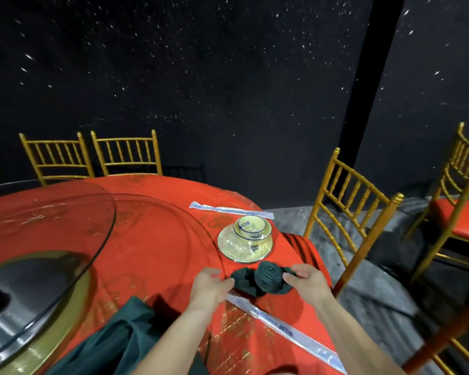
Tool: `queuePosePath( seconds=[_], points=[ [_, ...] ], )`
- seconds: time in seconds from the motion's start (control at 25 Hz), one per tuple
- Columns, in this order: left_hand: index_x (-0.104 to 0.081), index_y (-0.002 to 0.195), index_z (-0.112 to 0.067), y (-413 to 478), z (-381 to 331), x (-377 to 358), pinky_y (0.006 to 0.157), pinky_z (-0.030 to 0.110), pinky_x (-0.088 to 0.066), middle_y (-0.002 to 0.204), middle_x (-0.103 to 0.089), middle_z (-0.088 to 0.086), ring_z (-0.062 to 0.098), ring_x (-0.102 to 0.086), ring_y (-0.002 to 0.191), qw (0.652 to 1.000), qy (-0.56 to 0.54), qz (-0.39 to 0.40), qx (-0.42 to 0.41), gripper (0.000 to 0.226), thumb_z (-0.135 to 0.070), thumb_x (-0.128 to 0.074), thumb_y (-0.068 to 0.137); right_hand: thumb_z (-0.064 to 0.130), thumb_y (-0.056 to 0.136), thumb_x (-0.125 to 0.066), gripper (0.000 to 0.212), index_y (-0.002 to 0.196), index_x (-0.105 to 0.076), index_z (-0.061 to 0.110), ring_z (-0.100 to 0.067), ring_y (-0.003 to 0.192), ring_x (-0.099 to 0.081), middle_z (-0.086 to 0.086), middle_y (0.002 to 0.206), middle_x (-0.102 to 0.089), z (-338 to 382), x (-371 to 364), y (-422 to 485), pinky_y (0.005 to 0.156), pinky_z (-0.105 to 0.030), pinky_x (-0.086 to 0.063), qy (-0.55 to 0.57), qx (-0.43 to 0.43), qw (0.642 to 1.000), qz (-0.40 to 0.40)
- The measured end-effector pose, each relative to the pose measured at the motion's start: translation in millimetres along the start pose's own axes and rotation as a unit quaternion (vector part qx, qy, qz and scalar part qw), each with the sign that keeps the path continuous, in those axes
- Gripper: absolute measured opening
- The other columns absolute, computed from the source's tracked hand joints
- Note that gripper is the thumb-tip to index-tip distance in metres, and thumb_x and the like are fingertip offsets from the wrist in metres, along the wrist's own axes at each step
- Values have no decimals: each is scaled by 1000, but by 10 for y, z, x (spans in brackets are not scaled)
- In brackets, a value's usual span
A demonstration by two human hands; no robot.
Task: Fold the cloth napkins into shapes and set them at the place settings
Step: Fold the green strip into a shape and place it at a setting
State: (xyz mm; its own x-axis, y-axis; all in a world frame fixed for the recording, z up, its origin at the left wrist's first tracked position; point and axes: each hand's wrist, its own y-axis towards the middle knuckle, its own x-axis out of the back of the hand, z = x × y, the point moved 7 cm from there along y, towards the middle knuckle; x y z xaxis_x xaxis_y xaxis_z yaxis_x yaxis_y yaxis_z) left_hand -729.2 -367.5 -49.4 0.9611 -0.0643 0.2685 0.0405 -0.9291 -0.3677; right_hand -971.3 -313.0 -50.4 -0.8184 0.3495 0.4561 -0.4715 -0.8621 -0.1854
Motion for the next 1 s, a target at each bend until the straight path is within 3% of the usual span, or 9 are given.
queuePosePath(
  seconds=[0.08,0.16,0.28,0.4,0.52,0.6,0.84,1.0],
  points=[
    [-52,110,-8,-159,8,185,65,29,-49,113,-57,15,17,-56,66,1000,-17,3,4,34,-7,-70,81,18,82,-70,14,92,-72,7,-22,93,-65,-10,97,-71,-1,-122,-196,84,-30,-48,-102,34,994,30],
    [-52,112,-7,-290,52,334,57,24,-46,107,-55,10,12,-52,64,1000,-24,13,0,33,-10,-69,84,29,78,-63,16,75,-70,15,-18,75,-60,-7,80,-68,-84,-333,-371,74,-29,-47,-203,62,972,97],
    [-51,110,-10,-450,139,488,58,22,-45,111,-54,10,14,-56,76,999,-31,27,0,28,-10,-66,86,29,76,-65,10,83,-70,33,-15,83,-53,-4,89,-60,-184,-492,-498,77,-27,-43,-297,85,944,120],
    [-52,112,-8,-530,268,563,65,24,-47,116,-56,14,23,-57,95,999,-37,29,10,27,-8,-64,87,22,81,-65,27,84,-65,49,-9,81,-50,4,87,-53,-210,-533,-546,75,-21,-40,-298,117,940,117],
    [-51,107,-11,-605,341,595,67,24,-49,116,-57,15,25,-58,102,999,-45,29,11,24,-9,-65,87,21,84,-68,26,104,-71,37,4,70,-46,17,78,-48,-267,-582,-587,68,-11,-34,-304,157,927,155],
    [-52,107,-11,-653,349,596,67,22,-50,115,-58,13,24,-59,101,998,-48,31,4,24,-9,-65,87,19,83,-70,29,106,-70,36,8,70,-44,21,77,-47,-297,-575,-619,69,-9,-32,-304,169,922,168],
    [-52,110,-12,-762,273,645,70,22,-51,115,-58,10,21,-60,103,998,-48,46,-10,26,-10,-64,88,28,82,-72,43,123,-60,32,-4,91,-50,11,102,-54,-70,-530,-720,77,-15,-39,-266,138,939,167],
    [-52,108,-11,-992,168,927,70,22,-50,110,-58,9,17,-59,96,998,-47,36,-33,22,-8,-63,88,29,79,-74,42,119,-63,33,-8,96,-57,3,115,-63,419,-778,-983,84,-21,-44,-214,164,948,166]
  ],
)
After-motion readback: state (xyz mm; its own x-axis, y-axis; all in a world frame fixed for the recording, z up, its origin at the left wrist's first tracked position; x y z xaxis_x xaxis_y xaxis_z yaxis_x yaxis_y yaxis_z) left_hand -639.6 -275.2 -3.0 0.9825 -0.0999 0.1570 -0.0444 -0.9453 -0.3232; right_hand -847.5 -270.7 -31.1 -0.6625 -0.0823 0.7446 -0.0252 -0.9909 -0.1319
